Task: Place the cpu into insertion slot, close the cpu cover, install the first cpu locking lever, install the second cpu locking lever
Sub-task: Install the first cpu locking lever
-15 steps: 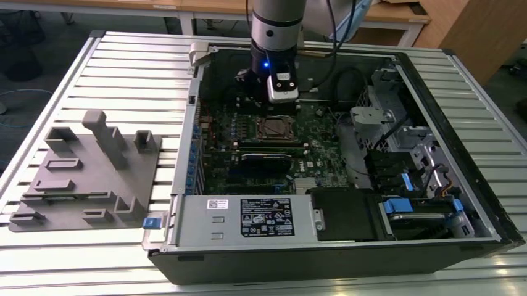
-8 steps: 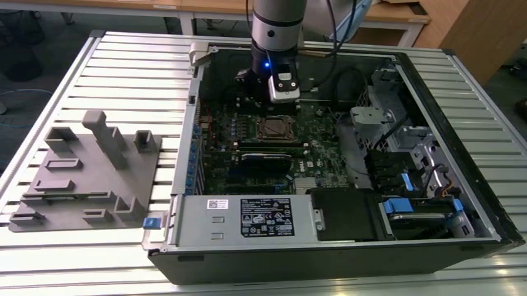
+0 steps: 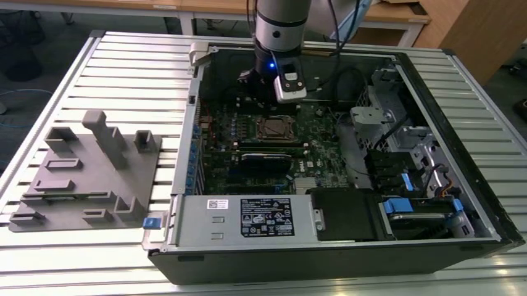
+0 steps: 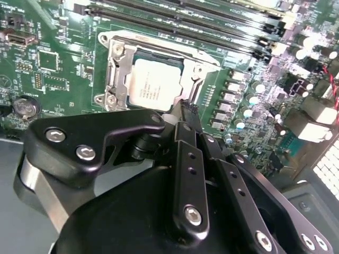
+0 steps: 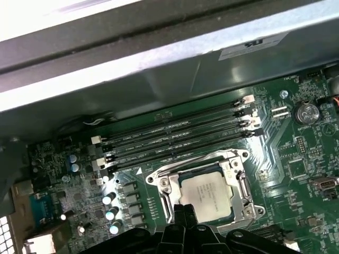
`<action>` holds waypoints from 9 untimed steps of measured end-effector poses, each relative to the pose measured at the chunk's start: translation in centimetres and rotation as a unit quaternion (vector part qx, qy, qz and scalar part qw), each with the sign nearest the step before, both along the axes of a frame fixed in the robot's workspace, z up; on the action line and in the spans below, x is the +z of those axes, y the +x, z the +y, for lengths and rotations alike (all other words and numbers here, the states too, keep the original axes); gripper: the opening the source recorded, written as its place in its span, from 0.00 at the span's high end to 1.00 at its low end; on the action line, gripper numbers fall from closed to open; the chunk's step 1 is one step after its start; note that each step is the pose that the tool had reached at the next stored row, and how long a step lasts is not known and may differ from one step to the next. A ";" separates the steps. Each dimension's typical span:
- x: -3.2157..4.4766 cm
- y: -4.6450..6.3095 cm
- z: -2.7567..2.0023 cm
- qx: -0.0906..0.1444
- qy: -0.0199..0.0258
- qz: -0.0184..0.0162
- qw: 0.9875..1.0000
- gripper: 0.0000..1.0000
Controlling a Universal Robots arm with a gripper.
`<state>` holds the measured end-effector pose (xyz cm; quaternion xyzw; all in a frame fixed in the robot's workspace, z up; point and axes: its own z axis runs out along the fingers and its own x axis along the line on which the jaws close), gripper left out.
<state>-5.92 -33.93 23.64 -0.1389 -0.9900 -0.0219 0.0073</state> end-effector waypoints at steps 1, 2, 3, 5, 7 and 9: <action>0.00 0.1 0.00 0.002 0.000 0.000 1.000 0.90; 0.00 0.2 0.00 0.004 0.000 0.000 1.000 0.90; 0.00 0.3 0.01 0.005 0.000 0.000 1.000 0.90; -0.02 0.5 0.00 0.009 0.001 0.000 1.000 0.90; -0.04 0.5 0.00 0.012 0.001 -0.001 1.000 0.90; -0.07 0.6 0.01 0.016 0.000 -0.005 1.000 0.90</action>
